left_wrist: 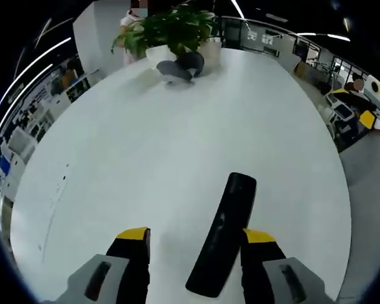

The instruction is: Press the specified remote control buttons in sequence, fully releasing each button before pressing the next.

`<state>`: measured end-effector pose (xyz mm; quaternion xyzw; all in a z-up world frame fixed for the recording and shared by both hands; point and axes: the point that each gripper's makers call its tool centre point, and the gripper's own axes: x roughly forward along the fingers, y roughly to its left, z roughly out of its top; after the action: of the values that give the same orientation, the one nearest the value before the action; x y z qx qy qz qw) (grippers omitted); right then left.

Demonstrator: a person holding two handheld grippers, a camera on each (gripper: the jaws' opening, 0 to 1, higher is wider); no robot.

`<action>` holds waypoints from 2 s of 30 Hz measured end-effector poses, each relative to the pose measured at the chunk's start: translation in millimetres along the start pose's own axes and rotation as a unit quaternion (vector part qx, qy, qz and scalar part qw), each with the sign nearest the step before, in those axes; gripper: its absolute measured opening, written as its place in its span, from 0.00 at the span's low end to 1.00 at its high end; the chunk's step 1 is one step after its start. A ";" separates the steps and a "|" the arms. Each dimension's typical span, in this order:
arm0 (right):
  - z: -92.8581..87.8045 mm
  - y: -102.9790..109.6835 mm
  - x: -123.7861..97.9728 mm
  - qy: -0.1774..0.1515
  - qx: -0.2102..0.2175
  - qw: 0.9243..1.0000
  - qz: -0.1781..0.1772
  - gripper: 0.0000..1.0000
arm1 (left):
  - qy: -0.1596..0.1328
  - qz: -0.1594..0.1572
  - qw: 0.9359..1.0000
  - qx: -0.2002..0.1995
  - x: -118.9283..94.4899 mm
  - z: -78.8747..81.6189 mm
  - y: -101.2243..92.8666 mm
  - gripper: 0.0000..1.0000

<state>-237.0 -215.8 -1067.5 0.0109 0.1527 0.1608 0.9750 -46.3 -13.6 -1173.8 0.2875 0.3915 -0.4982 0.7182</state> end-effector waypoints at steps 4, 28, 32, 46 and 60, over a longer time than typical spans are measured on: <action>-2.7 2.7 0.9 0.010 -0.007 1.000 0.004 0.43 | -0.002 -0.009 1.000 -0.001 2.4 -1.7 -1.3 0.55; -8.8 2.8 1.7 0.031 -0.017 0.999 0.002 0.38 | 0.026 -0.081 0.995 0.061 8.3 -19.2 -35.1 0.30; -8.8 3.4 2.0 0.031 -0.019 0.999 0.004 0.38 | 0.005 -0.071 0.995 0.071 5.1 -9.8 -38.2 0.28; -11.2 6.1 3.4 0.039 -0.023 0.999 0.010 0.37 | 0.008 -0.065 0.994 0.093 3.7 -13.0 -37.5 0.24; -15.7 7.3 4.8 0.052 -0.036 0.998 0.013 0.35 | 0.001 -0.056 0.995 0.080 4.1 -16.7 -47.0 0.23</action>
<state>-239.7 -207.8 -1083.4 -0.0304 0.1976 0.1787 0.9634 -94.3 -18.0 -1187.2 0.3217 0.3666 -0.5672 0.6637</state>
